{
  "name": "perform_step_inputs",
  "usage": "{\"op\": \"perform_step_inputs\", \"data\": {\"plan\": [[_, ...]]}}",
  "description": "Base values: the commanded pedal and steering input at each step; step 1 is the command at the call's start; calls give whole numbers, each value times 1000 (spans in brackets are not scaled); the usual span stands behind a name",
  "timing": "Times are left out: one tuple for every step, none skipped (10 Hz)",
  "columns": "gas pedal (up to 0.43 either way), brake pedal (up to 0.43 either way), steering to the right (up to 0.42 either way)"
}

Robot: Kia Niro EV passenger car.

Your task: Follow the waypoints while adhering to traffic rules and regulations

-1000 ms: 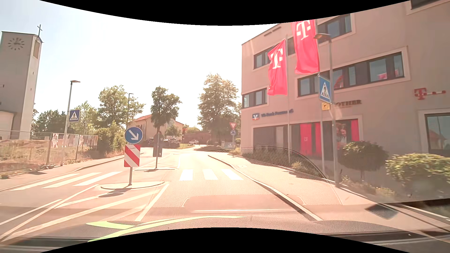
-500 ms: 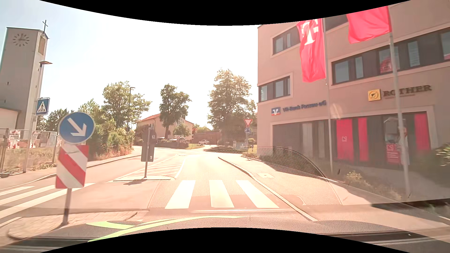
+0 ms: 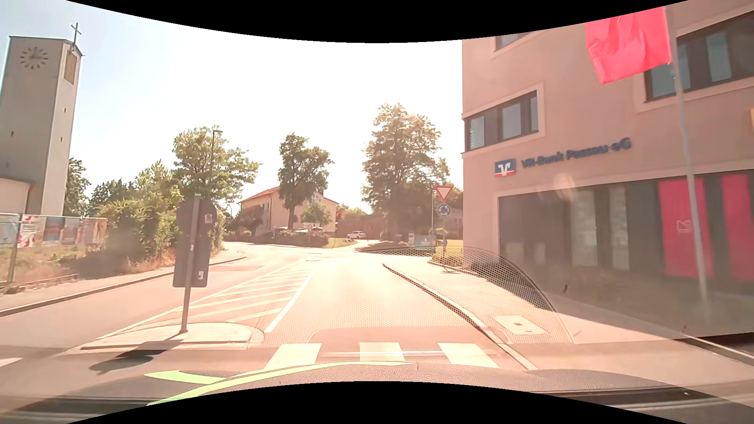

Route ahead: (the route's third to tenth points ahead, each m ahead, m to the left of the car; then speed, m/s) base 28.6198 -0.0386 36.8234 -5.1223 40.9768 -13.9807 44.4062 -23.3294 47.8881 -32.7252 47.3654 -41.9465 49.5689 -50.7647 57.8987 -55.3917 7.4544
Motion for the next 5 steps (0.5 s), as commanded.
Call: {"op": "perform_step_inputs", "data": {"plan": [[0,0,-55],[0,12,-55],[0,37,-55],[0,49,-55],[0,67,-55]]}}
